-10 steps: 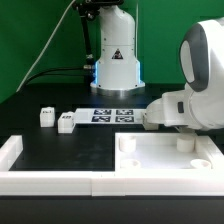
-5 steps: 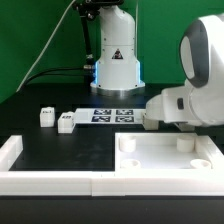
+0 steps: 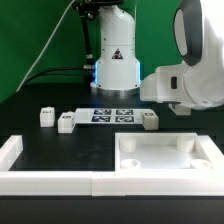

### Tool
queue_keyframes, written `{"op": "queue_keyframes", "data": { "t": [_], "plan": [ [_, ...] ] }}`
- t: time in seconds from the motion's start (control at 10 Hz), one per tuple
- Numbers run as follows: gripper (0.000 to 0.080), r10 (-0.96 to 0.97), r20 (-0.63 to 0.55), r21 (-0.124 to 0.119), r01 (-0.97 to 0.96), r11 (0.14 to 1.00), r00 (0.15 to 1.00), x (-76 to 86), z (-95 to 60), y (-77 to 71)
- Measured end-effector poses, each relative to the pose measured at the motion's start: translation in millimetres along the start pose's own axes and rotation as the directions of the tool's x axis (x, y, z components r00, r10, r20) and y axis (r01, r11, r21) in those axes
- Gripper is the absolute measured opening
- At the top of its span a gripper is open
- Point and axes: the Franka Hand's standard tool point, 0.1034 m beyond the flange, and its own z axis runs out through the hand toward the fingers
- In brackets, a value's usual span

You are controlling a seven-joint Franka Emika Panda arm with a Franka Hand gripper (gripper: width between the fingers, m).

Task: Assemble one leg

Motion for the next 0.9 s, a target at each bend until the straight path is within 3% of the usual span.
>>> {"op": "queue_keyframes", "data": {
  "t": [0.2, 0.4, 0.5, 0.7, 0.9],
  "plan": [
    [0.0288, 0.005, -0.207, 0.022, 0.000, 1.000, 0.978, 7.7, -9.3, -3.7],
    [0.0288, 0.023, -0.372, 0.042, -0.008, 0.999, 0.928, 0.1, -16.2, -1.4],
    [0.0288, 0.025, -0.428, 0.046, -0.006, 0.999, 0.903, -4.9, -30.3, 0.8],
    [0.0288, 0.023, -0.564, 0.050, 0.007, 0.999, 0.825, -5.9, -57.5, 3.8],
    [0.0288, 0.026, -0.731, 0.063, 0.029, 0.998, 0.682, -3.7, -57.7, -0.4]
  ]
}}
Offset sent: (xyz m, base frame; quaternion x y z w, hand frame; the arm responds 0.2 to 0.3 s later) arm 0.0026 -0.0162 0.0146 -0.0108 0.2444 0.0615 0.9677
